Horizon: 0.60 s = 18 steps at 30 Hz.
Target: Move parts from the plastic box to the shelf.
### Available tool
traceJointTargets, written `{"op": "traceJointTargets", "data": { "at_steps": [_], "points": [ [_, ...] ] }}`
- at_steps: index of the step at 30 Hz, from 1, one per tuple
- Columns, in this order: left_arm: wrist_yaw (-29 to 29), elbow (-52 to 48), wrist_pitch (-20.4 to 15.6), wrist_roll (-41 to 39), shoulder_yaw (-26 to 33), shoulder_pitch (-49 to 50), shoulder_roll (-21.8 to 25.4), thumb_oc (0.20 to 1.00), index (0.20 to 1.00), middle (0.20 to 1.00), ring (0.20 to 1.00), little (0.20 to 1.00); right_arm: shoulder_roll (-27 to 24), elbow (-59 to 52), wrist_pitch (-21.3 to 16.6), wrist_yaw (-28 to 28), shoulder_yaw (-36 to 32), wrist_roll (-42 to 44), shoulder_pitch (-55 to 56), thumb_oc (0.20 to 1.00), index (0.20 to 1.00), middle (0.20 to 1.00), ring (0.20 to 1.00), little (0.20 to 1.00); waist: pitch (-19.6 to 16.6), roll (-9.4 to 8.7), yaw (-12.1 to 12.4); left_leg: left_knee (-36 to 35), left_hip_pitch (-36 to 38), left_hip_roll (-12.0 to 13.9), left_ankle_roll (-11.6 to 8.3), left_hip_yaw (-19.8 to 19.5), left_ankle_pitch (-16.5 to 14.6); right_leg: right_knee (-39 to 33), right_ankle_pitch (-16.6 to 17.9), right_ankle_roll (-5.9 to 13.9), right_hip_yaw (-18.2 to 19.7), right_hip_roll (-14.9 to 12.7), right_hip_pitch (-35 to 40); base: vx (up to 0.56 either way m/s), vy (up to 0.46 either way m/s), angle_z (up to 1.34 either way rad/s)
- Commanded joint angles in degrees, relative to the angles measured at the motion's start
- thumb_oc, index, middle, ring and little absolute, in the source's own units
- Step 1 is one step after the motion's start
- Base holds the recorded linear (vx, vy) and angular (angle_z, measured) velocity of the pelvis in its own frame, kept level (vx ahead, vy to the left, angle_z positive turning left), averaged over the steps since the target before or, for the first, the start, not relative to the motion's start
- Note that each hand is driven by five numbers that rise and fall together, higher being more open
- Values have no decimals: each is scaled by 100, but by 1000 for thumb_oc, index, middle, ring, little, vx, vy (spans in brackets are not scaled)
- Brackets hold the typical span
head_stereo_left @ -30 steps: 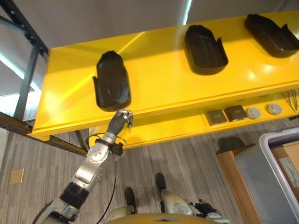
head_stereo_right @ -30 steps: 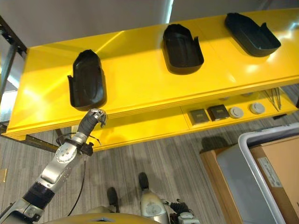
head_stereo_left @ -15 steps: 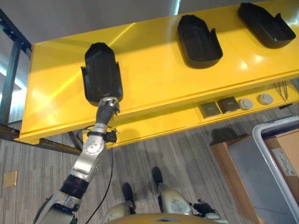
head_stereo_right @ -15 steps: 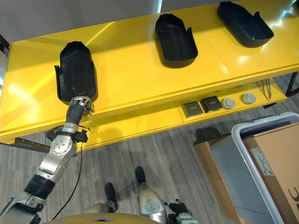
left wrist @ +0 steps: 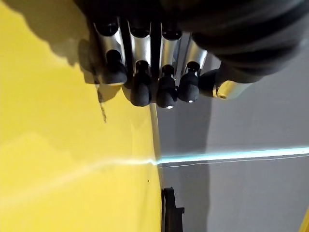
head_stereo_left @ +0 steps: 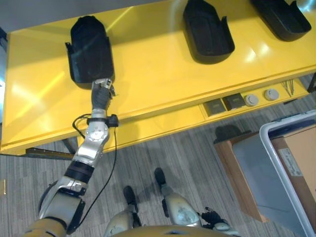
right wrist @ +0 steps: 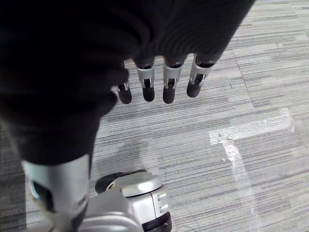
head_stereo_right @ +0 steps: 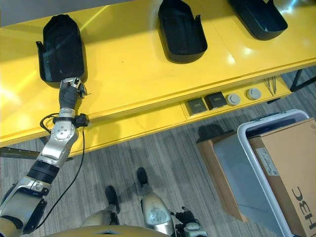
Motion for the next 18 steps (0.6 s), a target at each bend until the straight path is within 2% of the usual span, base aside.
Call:
{"op": "traceJointTargets", "data": {
  "at_steps": [1,6,11,14,15,16,17,18],
  "points": [
    [42,-6,-271,206,-3,-91,197,200,200,200,200,200,133,96,-35,-93,183,100,4,1000,1000,1000,1000,1000,-208,-82,-33,-40,110,522,-394,-360,-100,159,-436,407,136,-301,123,0,0,0],
    [-227,-552,-289,256,-31,290,139,200,200,200,200,200,140,129,-25,-98,114,92,38,1000,1000,1000,1000,1000,-220,-84,17,-40,218,541,-393,-386,-129,141,-480,389,110,-290,267,6,-2,0],
    [-728,-1626,-307,624,15,1627,226,200,200,200,200,200,148,149,7,-79,-91,119,46,1000,1000,1000,1000,1000,-386,-102,268,-40,531,528,-368,-518,-227,145,-623,379,-73,-326,699,49,-8,5],
    [-680,-1902,-327,958,27,2211,280,200,200,200,200,200,200,156,4,-105,-76,86,50,1000,1000,1000,1000,1000,-538,-162,433,-40,756,524,-355,-667,-280,209,-751,377,-261,-346,986,27,-12,32],
    [-647,-1876,-314,1193,-22,2438,373,489,489,489,489,489,206,156,9,-150,-76,76,14,1000,1000,1000,1000,1000,-563,-184,512,-40,821,522,-347,-726,-280,269,-809,361,-322,-344,1066,-20,-4,28],
    [-626,-1765,-272,1459,-74,2655,498,887,887,887,887,887,218,147,-6,-165,-76,86,1,1000,1000,1000,1000,1000,-607,-212,571,-40,890,516,-336,-785,-288,315,-861,360,-379,-344,1151,-24,1,43],
    [-618,-1767,-273,1469,-79,2667,501,1000,1000,1000,1000,1000,224,147,-8,-166,-74,86,10,1000,1000,1000,1000,1000,-604,-218,566,-40,902,514,-336,-791,-290,317,-869,360,-385,-347,1165,-21,6,46],
    [-618,-1489,-152,1881,-121,2996,709,1000,1000,1000,1000,1000,220,151,-28,-233,-140,164,-48,1000,1000,1000,1000,1000,-697,-274,686,-25,996,499,-319,-892,-308,367,-947,357,-475,-357,1324,-48,-3,44]
  ]
}}
